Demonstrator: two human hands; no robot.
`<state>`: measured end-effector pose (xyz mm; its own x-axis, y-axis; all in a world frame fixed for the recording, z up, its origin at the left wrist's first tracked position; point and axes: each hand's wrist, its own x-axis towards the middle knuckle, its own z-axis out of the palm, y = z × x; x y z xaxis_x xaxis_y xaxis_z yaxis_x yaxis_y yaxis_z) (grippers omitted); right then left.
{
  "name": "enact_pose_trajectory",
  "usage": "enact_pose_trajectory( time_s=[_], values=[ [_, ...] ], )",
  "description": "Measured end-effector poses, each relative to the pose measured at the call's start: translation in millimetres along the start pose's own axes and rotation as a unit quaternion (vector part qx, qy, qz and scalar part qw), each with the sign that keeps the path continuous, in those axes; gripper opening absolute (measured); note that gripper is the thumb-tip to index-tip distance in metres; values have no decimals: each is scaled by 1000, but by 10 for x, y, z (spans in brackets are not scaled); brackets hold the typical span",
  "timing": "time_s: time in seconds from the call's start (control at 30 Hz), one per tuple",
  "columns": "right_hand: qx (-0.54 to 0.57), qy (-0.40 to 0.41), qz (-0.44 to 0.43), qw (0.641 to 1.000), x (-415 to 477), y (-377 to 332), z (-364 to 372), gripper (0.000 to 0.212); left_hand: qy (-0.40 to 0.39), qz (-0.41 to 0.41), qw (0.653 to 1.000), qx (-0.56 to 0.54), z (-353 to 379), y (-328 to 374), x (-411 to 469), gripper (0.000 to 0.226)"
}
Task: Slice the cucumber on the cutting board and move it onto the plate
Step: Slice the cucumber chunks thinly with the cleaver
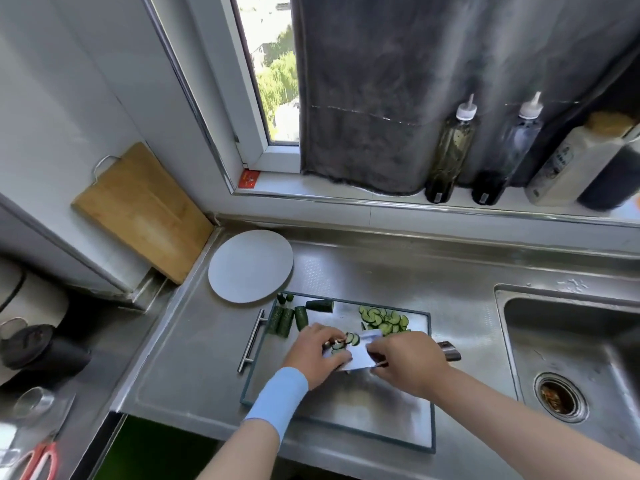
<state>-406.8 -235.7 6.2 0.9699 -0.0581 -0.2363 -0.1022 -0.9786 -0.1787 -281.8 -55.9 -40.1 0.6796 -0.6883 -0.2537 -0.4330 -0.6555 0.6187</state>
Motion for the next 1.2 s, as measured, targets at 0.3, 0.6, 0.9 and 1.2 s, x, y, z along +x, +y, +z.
enact_pose_trajectory(
  time_s=[0.3,0.6,0.9,1.2],
  values=[
    [-39,-11,27,999,49,-239,-173,13,47,70,996,-23,-85,-113,239,21],
    [-65,-28,77,995,54,-422,-268,4,-73,133,987,46,-201,-108,445,26],
    [-73,-45,123,989,40,-516,-386,7,-138,40,983,-115,-417,-335,267,51],
    [-18,-32,182,983,-27,-669,-336,25,-91,36,985,-143,-490,-385,405,58]
  ],
)
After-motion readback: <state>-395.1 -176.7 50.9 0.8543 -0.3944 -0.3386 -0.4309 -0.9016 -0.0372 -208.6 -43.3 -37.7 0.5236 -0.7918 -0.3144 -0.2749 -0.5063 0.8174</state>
